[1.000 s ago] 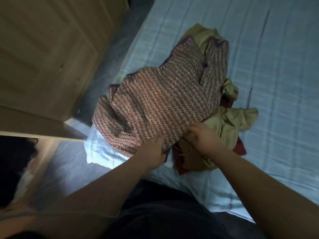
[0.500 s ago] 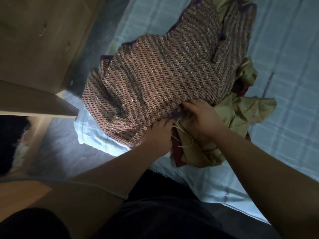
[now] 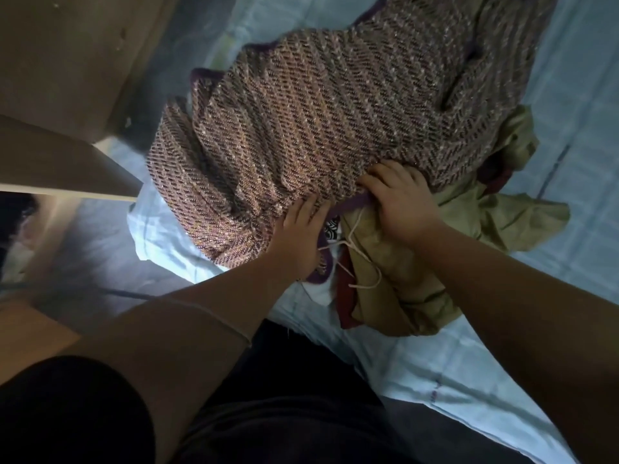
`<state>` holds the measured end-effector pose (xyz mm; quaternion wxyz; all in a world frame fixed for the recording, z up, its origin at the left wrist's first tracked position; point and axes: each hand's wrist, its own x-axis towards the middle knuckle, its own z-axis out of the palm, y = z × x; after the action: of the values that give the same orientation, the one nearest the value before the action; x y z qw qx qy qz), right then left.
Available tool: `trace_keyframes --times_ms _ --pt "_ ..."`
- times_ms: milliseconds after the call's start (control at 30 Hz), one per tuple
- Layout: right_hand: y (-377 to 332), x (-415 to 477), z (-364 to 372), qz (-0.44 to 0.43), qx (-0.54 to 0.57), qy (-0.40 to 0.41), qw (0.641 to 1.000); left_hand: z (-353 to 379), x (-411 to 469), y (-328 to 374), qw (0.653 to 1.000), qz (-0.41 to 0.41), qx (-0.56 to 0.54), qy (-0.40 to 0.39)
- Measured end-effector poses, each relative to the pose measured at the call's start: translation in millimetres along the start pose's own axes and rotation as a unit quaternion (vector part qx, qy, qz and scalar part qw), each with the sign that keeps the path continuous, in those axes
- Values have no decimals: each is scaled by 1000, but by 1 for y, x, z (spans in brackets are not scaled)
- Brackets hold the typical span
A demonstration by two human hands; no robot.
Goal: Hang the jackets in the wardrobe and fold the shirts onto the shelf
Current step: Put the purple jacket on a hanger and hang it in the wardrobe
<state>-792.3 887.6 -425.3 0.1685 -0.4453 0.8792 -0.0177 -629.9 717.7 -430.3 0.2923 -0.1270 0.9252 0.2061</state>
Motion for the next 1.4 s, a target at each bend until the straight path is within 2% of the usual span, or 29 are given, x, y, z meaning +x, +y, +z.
trace_keyframes --times_ms 100,267,400,533,700,867,967,1067,1267,1400 --pt "-8 12 -5 18 -30 26 999 2 -7 -12 1000 29 -9 8" --pt "-10 10 -27 -4 -36 17 999 -6 -20 -39 991 38 -121 36" --pt "-3 -8 -55 -38 -67 67 995 -33 -38 -47 990 46 -134 -4" --pt "3 -20 -93 -28 -72 94 993 -84 -59 -33 979 44 -190 57" --pt "3 -27 -138 -41 -73 88 993 -121 -76 -20 982 142 -106 66" --pt "-7 -36 -162 -75 -77 38 993 -127 -79 -9 993 98 -30 55" --pt "-10 -41 -171 -54 -42 26 997 -131 -84 -5 985 108 -92 98" --pt "-12 -45 -182 -47 40 27 998 -145 -93 -1 963 113 -158 189" --pt "-21 -46 -215 -22 134 142 981 -211 -108 7 945 90 -160 269" --pt "-29 -43 -243 -8 169 175 970 -251 -119 8 938 92 -120 311"
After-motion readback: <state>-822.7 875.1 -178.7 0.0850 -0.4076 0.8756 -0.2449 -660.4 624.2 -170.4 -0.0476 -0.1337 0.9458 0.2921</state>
